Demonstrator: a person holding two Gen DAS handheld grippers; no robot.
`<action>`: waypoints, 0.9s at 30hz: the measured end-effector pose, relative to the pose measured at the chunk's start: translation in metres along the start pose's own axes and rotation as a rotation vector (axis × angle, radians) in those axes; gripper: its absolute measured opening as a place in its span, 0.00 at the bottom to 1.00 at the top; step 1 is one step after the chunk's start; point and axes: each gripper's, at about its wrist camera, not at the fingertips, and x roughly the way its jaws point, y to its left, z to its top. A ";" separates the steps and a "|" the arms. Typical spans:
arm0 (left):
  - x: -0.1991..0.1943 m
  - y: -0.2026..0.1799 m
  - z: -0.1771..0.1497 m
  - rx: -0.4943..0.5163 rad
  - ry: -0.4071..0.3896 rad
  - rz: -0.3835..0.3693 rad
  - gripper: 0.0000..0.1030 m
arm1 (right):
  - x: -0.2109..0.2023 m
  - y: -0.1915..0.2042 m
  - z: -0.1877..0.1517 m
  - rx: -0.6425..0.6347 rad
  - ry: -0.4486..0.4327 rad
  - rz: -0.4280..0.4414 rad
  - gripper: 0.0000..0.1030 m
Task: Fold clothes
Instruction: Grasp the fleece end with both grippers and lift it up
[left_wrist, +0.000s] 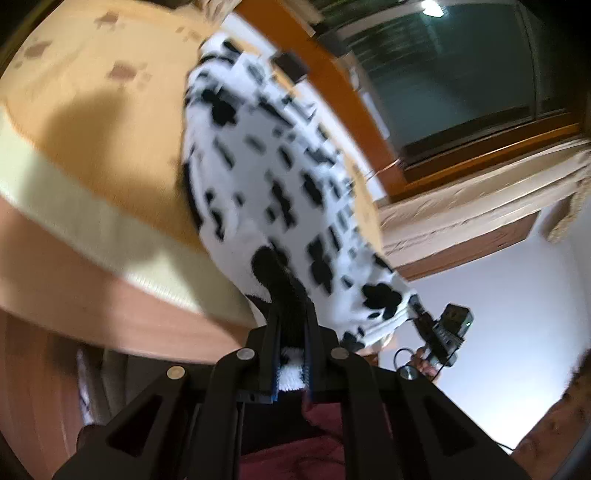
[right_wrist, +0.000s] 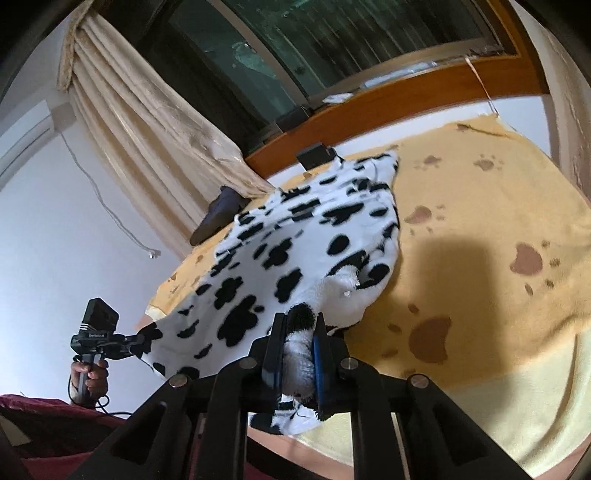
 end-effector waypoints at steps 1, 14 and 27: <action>-0.005 -0.005 0.004 0.010 -0.024 -0.017 0.11 | -0.001 0.003 0.006 -0.013 -0.010 0.005 0.13; -0.042 -0.020 0.077 0.015 -0.241 -0.177 0.11 | 0.007 0.013 0.094 -0.057 -0.152 0.006 0.13; -0.011 -0.014 0.185 -0.036 -0.277 -0.177 0.11 | 0.066 -0.021 0.173 0.022 -0.205 -0.072 0.13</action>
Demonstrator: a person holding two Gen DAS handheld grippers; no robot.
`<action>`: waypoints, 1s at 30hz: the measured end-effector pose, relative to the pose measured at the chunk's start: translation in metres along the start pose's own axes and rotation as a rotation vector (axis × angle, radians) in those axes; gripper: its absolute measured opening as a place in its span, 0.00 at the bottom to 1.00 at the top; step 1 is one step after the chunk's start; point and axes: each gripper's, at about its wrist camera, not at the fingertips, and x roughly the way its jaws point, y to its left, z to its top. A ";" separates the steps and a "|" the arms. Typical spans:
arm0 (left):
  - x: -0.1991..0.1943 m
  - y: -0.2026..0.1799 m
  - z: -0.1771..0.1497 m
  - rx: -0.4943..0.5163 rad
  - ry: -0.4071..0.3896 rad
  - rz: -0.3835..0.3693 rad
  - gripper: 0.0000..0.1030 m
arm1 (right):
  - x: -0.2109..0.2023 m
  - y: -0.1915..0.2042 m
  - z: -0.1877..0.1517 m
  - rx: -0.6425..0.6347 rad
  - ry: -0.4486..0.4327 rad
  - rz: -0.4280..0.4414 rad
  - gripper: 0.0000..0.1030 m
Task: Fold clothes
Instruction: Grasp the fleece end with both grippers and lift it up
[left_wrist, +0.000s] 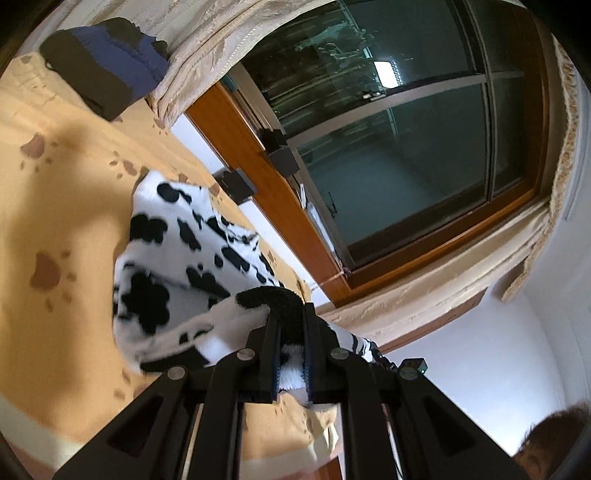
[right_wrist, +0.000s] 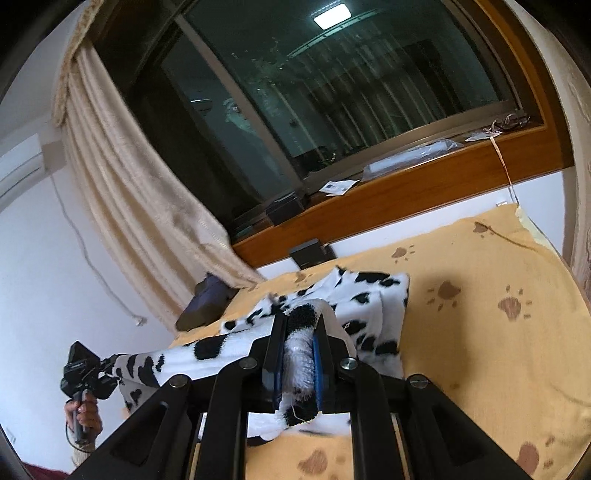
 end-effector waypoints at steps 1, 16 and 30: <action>0.006 0.003 0.009 -0.009 -0.002 0.003 0.11 | 0.008 -0.003 0.006 0.002 -0.004 -0.012 0.13; 0.120 0.071 0.127 -0.159 0.026 0.121 0.11 | 0.161 -0.072 0.067 0.122 0.054 -0.158 0.13; 0.210 0.178 0.164 -0.340 0.109 0.297 0.12 | 0.247 -0.135 0.065 0.163 0.151 -0.255 0.13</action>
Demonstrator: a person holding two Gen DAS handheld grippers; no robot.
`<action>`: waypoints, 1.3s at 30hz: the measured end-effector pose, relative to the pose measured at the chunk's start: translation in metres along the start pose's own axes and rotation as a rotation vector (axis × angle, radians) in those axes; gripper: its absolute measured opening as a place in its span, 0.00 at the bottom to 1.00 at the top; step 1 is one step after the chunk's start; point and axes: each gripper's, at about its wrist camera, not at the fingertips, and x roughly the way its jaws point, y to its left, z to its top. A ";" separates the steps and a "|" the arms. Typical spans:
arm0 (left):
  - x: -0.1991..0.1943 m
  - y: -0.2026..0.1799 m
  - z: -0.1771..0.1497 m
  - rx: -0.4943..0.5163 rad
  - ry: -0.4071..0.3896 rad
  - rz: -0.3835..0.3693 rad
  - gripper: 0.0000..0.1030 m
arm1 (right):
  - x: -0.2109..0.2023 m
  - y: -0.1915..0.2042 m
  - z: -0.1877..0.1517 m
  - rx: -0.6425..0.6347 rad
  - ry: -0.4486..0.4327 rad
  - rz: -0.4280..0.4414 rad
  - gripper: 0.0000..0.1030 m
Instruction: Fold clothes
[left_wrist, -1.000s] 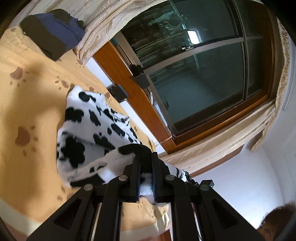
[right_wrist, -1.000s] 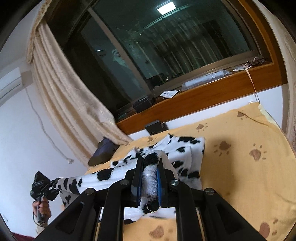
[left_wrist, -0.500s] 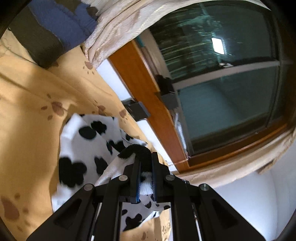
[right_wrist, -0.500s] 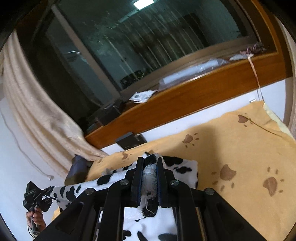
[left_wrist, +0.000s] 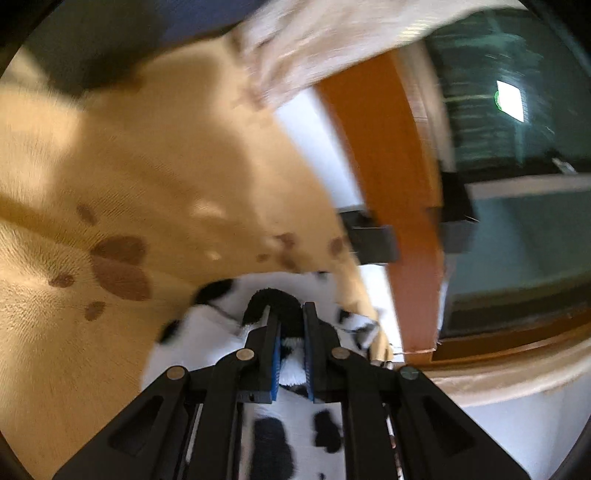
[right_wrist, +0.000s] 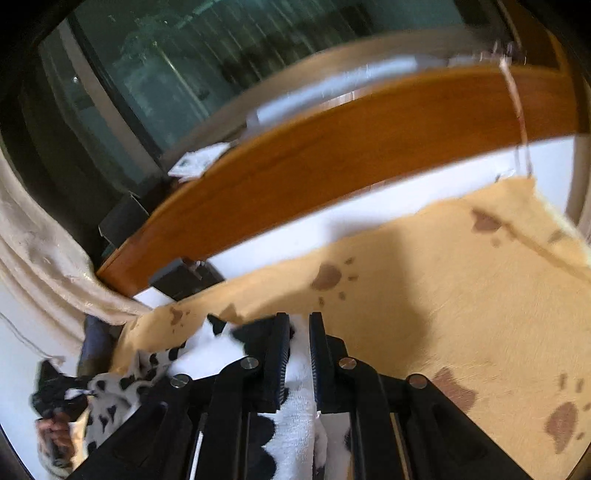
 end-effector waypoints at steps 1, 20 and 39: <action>0.002 0.006 0.001 -0.013 0.008 -0.015 0.12 | 0.001 -0.004 -0.002 -0.001 0.004 0.015 0.13; -0.029 -0.040 -0.002 0.492 -0.066 0.107 0.82 | 0.054 0.020 -0.010 -0.270 0.212 0.127 0.89; 0.043 -0.089 -0.032 1.116 0.048 0.329 0.99 | 0.089 0.036 -0.013 -0.380 0.275 0.156 0.85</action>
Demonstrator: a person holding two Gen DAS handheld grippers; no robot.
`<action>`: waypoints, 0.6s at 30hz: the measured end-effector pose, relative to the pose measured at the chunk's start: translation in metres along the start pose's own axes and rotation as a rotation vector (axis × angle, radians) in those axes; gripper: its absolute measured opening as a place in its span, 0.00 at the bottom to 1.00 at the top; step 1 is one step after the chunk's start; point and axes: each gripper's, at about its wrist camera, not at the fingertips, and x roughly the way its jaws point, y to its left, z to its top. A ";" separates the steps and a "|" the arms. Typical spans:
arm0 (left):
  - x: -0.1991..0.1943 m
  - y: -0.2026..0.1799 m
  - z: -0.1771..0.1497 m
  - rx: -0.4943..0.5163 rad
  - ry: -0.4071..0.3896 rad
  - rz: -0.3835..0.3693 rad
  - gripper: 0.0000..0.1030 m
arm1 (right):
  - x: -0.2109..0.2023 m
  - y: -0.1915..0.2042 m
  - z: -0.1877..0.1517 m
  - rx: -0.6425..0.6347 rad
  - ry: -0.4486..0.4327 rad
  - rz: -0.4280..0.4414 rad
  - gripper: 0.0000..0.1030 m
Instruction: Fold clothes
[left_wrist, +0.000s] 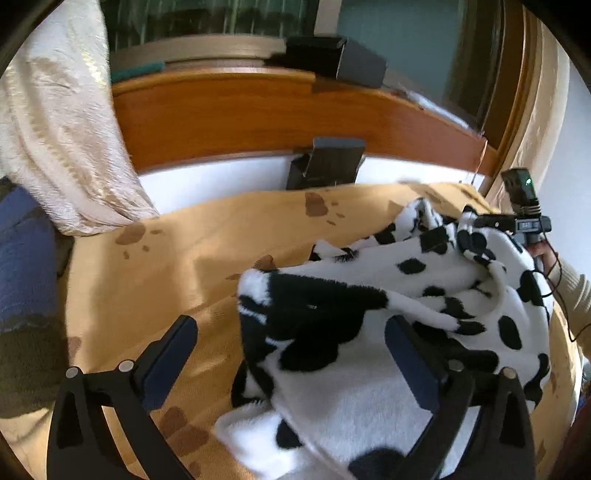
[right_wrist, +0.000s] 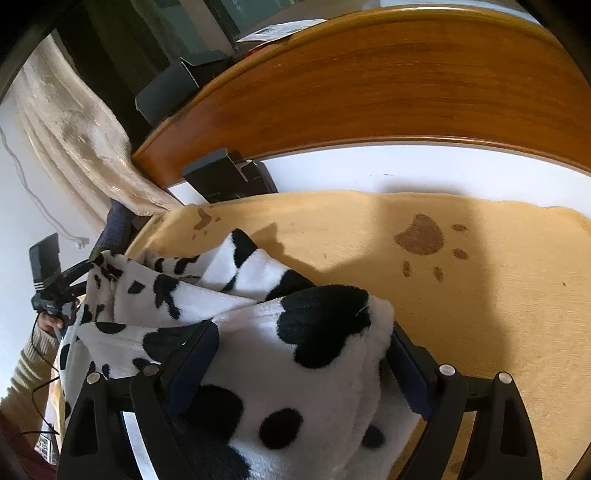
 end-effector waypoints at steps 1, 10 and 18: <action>0.007 -0.001 0.002 -0.018 0.021 -0.014 0.98 | 0.002 0.001 0.000 -0.007 0.005 -0.017 0.66; -0.001 0.003 0.001 -0.206 -0.017 -0.117 0.15 | -0.025 0.010 0.000 -0.018 -0.089 -0.100 0.12; -0.065 0.017 0.012 -0.337 -0.219 -0.133 0.14 | -0.084 0.022 0.024 0.028 -0.319 -0.110 0.12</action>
